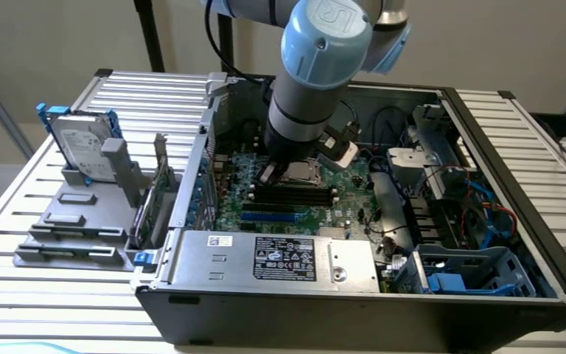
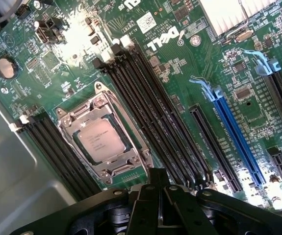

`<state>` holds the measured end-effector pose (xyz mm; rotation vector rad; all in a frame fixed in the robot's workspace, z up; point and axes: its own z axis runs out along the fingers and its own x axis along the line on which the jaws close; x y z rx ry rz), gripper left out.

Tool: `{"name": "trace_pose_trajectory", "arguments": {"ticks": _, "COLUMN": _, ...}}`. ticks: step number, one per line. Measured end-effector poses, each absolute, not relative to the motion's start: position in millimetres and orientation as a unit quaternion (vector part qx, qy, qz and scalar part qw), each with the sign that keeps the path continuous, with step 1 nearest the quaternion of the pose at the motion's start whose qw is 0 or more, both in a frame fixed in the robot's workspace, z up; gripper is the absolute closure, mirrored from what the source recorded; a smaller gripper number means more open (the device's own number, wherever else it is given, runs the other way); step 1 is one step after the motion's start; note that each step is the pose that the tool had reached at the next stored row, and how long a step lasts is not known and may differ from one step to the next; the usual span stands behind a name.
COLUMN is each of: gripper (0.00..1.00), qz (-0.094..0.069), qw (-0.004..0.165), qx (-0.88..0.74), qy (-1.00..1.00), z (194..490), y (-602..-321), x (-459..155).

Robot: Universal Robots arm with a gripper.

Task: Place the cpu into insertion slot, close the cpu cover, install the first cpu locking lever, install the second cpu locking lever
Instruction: 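Install the second cpu locking lever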

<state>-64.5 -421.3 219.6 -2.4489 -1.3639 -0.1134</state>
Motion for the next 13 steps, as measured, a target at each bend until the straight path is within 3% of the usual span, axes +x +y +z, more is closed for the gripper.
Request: {"name": "trace_pose_trajectory", "arguments": {"ticks": 13, "gripper": 0.89, "qz": -0.040, "qw": 0.167, "qx": -0.861, "qy": -0.479, "z": 215.0, "y": -415.6, "x": -64.6}}
